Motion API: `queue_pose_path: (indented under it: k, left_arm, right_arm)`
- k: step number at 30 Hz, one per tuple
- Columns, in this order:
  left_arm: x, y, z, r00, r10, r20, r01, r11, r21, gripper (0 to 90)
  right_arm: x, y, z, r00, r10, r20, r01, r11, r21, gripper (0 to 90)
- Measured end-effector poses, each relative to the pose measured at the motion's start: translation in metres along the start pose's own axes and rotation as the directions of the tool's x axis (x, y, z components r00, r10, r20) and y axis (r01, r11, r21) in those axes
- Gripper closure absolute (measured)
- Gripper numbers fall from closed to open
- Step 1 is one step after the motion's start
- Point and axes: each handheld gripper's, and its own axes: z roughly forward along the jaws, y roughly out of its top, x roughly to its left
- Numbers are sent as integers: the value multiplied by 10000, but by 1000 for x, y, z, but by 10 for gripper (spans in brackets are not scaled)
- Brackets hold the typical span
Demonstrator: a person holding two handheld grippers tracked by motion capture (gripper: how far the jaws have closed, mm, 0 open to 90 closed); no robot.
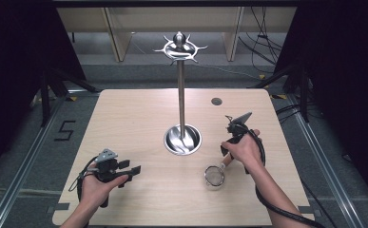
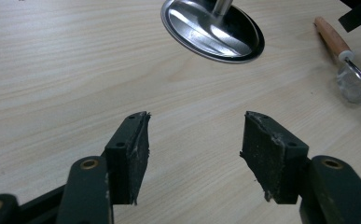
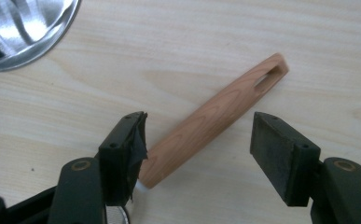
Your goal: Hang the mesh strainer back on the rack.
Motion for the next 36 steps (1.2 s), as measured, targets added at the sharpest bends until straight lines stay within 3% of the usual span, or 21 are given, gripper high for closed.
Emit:
queue_pose_path:
  k: [8,10,12,13,14,17,18,19,23,26,30,31,32,33,36]
  left_arm:
    - [1,-1,2,10000,7,-11,-7,9998,180,405]
    - [0,0,1,10000,38,-35,-38,9999,122,405]
    - [0,0,1,10000,0,-42,0,10000,78,404]
    - [0,0,1,10000,-6,-31,6,10000,43,404]
    - [1,0,1,10000,68,-40,-68,9999,107,405]
    - [0,-1,0,10000,53,-45,-52,9999,121,404]
    - [0,0,1,10000,50,9,-50,10000,51,404]
    - [0,0,0,10000,52,-1,-52,10000,85,404]
    - [1,0,0,10000,1,-41,-1,10000,55,404]
    - [0,0,0,10000,51,19,-52,10000,57,404]
    - [-1,0,0,9999,125,-32,-125,9998,141,406]
    - [0,0,0,9999,154,-29,-153,9998,136,406]
    - [0,0,0,9999,129,-38,-128,9999,78,406]
    - [0,0,-1,9999,136,-47,-136,9999,46,406]
    - [0,0,0,9999,135,-47,-135,9999,71,406]
  right_arm:
    - [6,-1,16,9997,240,5,-240,9991,344,361]
    - [11,0,18,9971,756,-28,-754,9957,547,351]
    - [14,-3,21,9967,790,160,-798,9952,571,326]
    - [13,-5,23,9988,422,236,-434,9976,536,331]
    - [16,-5,24,9972,722,186,-734,9947,722,323]
    - [18,-8,30,9981,601,154,-613,9935,960,333]
    - [17,-8,33,9987,509,-45,-501,9933,1041,363]
    - [21,-8,33,9967,808,108,-815,9911,1054,366]
    - [20,-7,32,9985,532,92,-539,9937,988,440]
    - [20,-6,31,9968,794,115,-802,9918,998,435]
    - [17,-5,33,9983,536,244,-552,9959,715,426]
    - [14,-6,33,9993,15,384,-45,9971,759,428]
    - [14,-6,33,9993,87,361,-116,9968,792,435]
    - [15,-2,32,9979,589,281,-614,9933,981,469]
    - [14,-4,33,9989,217,426,-247,9971,724,512]
